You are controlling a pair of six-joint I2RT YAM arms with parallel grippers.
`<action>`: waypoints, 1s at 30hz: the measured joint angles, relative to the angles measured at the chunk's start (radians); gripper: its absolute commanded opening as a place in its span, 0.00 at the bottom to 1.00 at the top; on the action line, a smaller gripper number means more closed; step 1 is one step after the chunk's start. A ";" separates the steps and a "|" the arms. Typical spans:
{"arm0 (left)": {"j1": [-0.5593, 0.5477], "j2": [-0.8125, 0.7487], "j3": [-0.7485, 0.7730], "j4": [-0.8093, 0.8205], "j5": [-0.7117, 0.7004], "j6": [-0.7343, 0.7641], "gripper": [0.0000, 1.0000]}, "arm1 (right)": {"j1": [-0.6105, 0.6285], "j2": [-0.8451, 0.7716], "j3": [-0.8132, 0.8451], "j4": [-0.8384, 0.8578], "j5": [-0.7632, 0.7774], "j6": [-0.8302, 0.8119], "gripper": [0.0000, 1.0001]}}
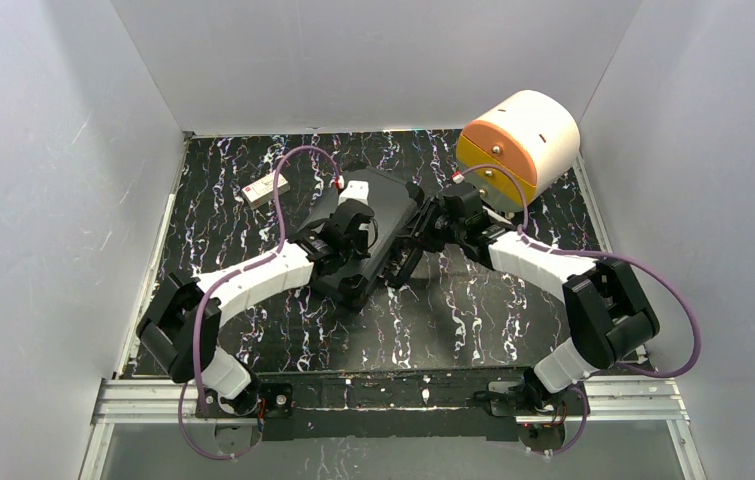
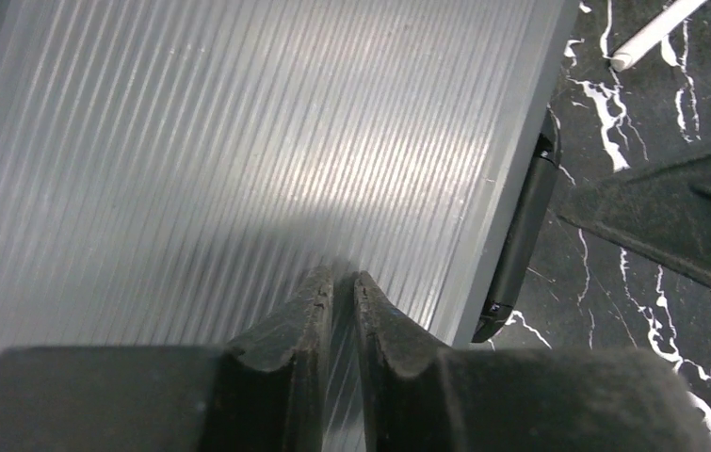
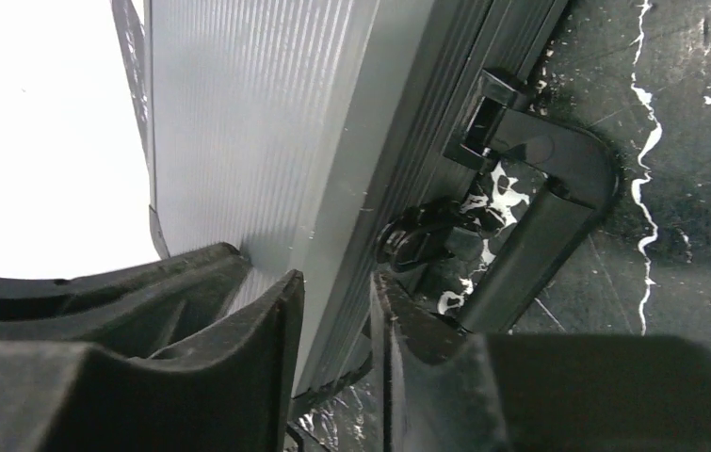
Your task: Pack up texas hold em set
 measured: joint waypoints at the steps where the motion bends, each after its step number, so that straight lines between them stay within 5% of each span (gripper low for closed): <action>1: 0.003 0.002 0.007 -0.011 -0.001 0.003 0.17 | 0.000 0.000 -0.005 0.000 0.001 -0.002 0.31; 6: 0.044 0.024 0.054 -0.061 0.001 0.025 0.22 | 0.000 0.004 -0.031 0.006 -0.011 -0.007 0.17; 10: 0.105 0.034 0.088 -0.087 0.016 0.045 0.35 | 0.000 0.023 -0.031 0.012 -0.019 -0.013 0.14; 16: 0.187 0.047 0.132 -0.089 0.077 0.114 0.32 | 0.000 0.058 -0.031 0.008 -0.016 -0.023 0.14; 24: 0.177 0.065 0.107 0.003 0.336 0.179 0.19 | 0.000 0.058 -0.031 -0.028 0.044 -0.027 0.59; 30: 0.155 0.080 0.064 0.064 0.368 0.171 0.12 | -0.004 0.053 -0.077 -0.035 0.072 -0.028 0.64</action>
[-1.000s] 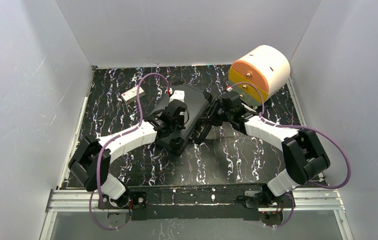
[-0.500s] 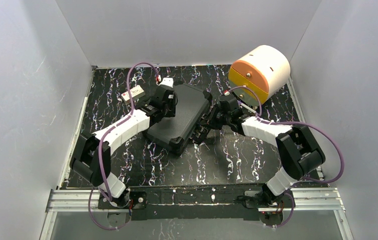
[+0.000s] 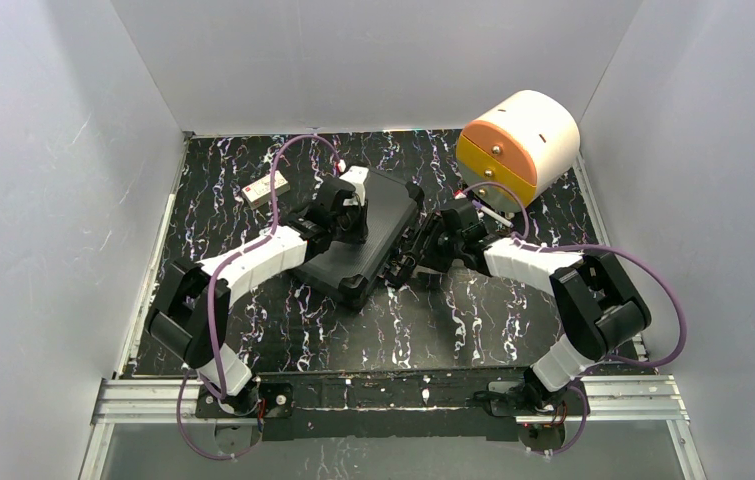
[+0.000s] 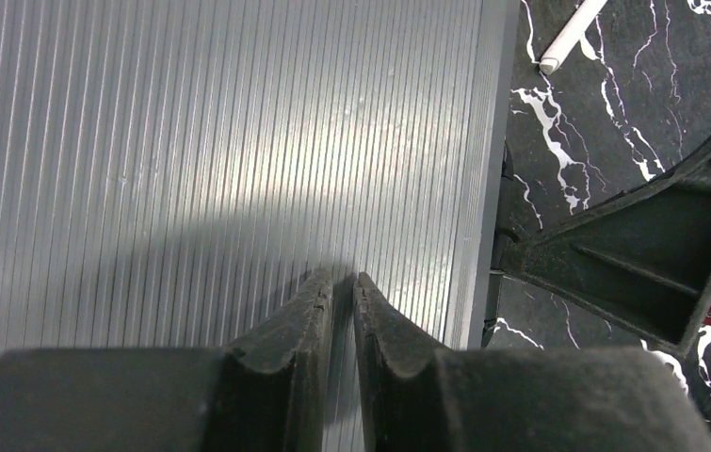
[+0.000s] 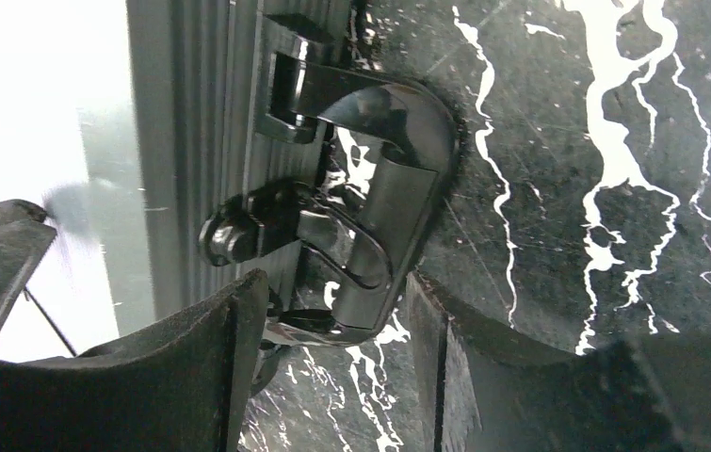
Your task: Pack up texas hold em set
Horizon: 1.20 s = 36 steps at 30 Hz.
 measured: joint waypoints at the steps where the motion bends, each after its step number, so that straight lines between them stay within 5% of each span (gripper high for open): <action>1: -0.002 0.000 -0.004 0.007 -0.011 -0.004 0.12 | -0.001 0.000 -0.006 -0.002 0.000 0.001 0.63; 24: -0.041 0.006 -0.029 0.058 -0.135 -0.053 0.08 | -0.027 0.003 -0.092 0.211 -0.131 0.072 0.81; 36: -0.041 0.006 -0.029 0.057 -0.138 -0.056 0.08 | -0.030 0.014 -0.116 0.352 -0.193 0.112 0.79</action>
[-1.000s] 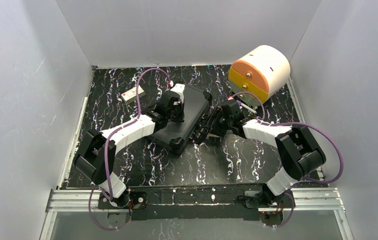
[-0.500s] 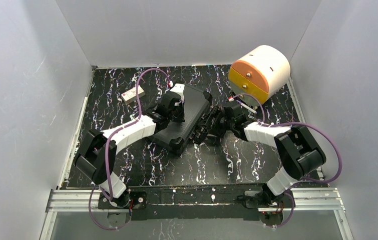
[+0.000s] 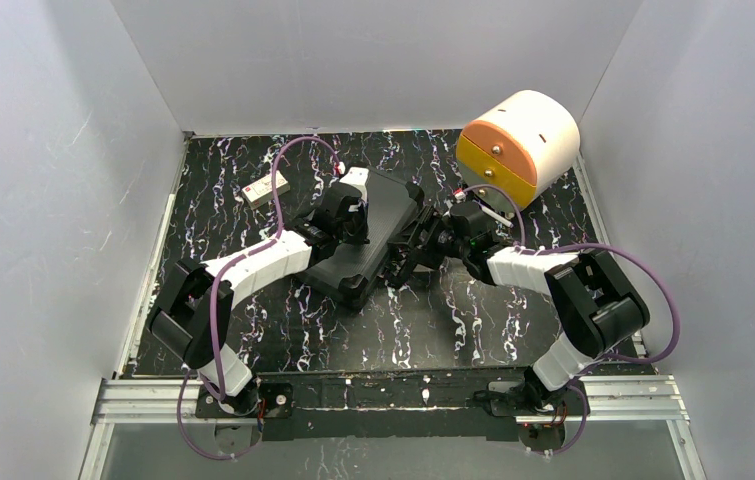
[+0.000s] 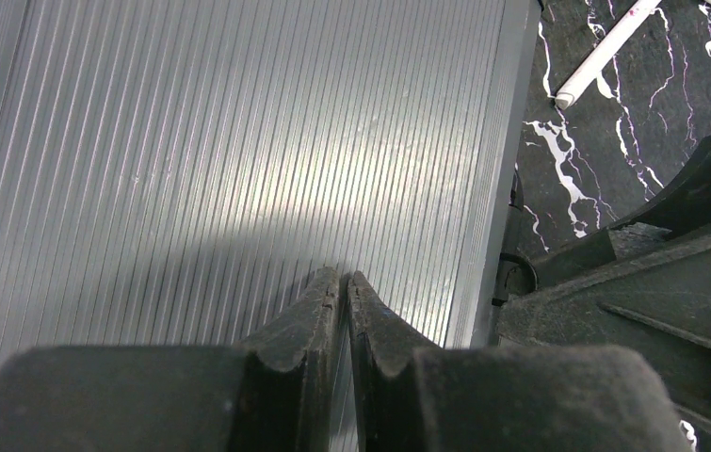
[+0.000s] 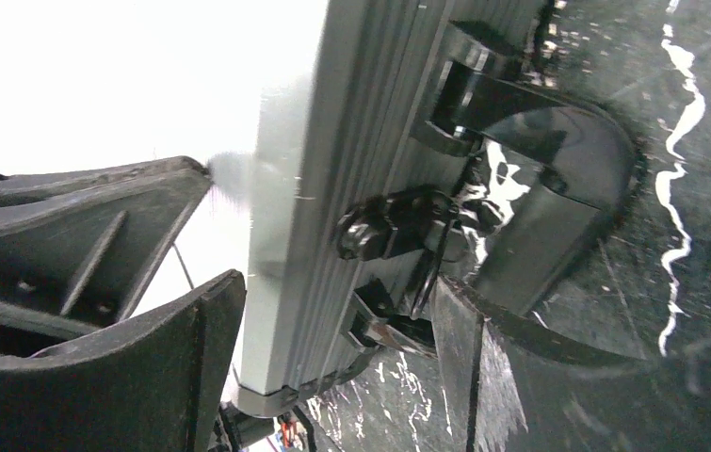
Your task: Pack up texas hold em set
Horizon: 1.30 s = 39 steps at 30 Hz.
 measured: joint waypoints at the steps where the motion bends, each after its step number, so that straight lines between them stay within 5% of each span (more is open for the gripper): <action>1: 0.000 0.000 0.000 0.000 0.000 -0.001 0.08 | 0.000 0.000 0.000 0.016 -0.006 0.000 0.79; 10: 0.000 0.000 0.000 0.000 -0.004 -0.004 0.08 | 0.000 0.048 0.002 0.103 -0.058 0.022 0.78; 16: 0.000 0.000 0.000 0.000 -0.008 -0.004 0.08 | -0.003 0.087 0.024 0.125 -0.102 0.041 0.53; 24: 0.000 0.001 0.000 0.000 -0.013 -0.004 0.07 | -0.030 0.087 0.056 0.059 -0.162 0.046 0.33; 27: -0.001 0.001 0.000 0.000 -0.015 -0.004 0.07 | -0.037 0.090 0.090 0.007 -0.166 0.046 0.33; 31: -0.001 0.001 0.000 0.000 -0.017 -0.004 0.07 | -0.031 0.104 0.149 -0.056 -0.169 0.041 0.44; 39: -0.002 0.001 0.000 0.000 -0.018 -0.004 0.07 | -0.025 0.110 0.184 -0.120 -0.153 0.024 0.45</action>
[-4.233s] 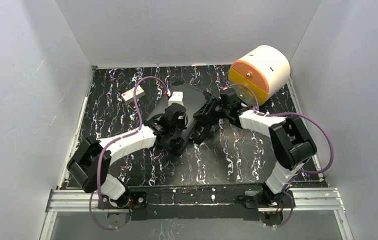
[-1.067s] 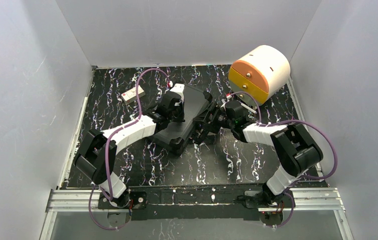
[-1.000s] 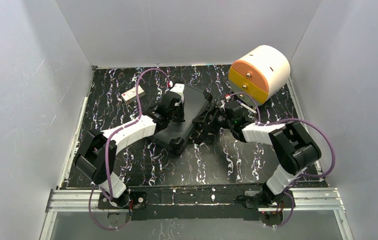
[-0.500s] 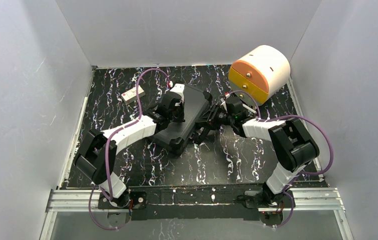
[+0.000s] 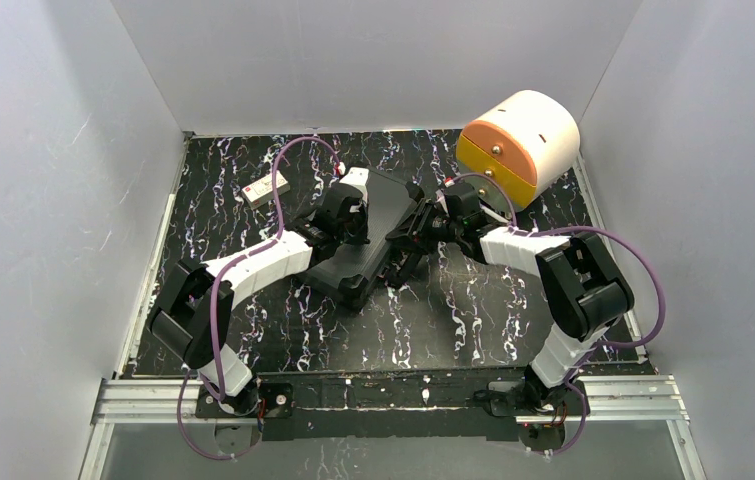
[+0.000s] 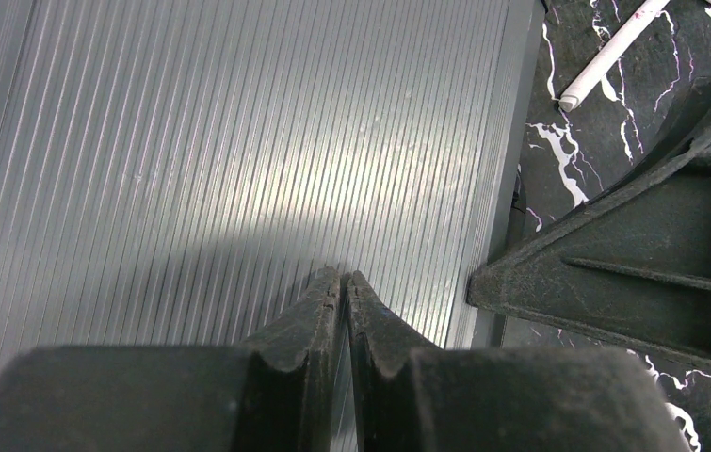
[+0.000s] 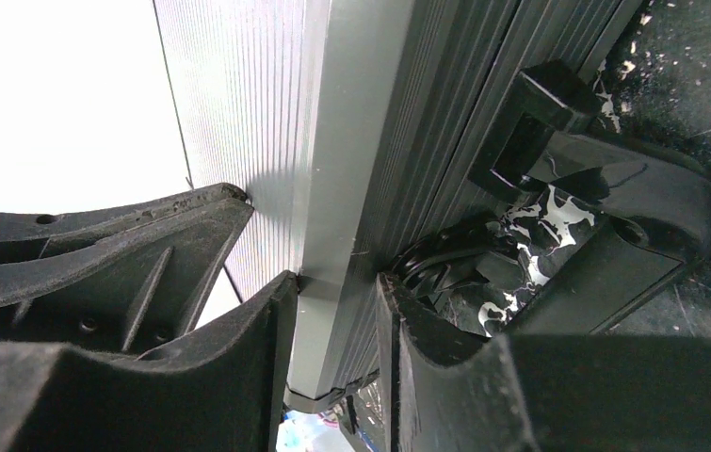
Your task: Pack up texas hold em set
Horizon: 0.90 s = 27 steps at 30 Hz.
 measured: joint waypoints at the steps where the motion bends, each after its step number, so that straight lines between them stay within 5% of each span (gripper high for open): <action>1: 0.000 0.000 0.000 0.000 0.000 0.000 0.07 | 0.000 0.000 0.001 -0.002 0.002 -0.003 0.47; 8: 0.000 0.000 0.008 -0.008 0.000 0.000 0.08 | 0.015 -0.051 -0.010 -0.002 0.064 -0.060 0.61; 12: 0.000 0.007 0.031 -0.035 0.001 0.000 0.22 | 0.020 -0.129 -0.021 -0.020 0.117 -0.105 0.60; 19: 0.017 0.024 0.132 -0.167 0.012 0.004 0.57 | 0.020 -0.237 -0.056 -0.097 0.204 -0.147 0.48; 27: 0.080 0.024 0.257 -0.206 0.012 0.040 0.84 | 0.020 -0.212 -0.084 -0.185 0.245 -0.172 0.24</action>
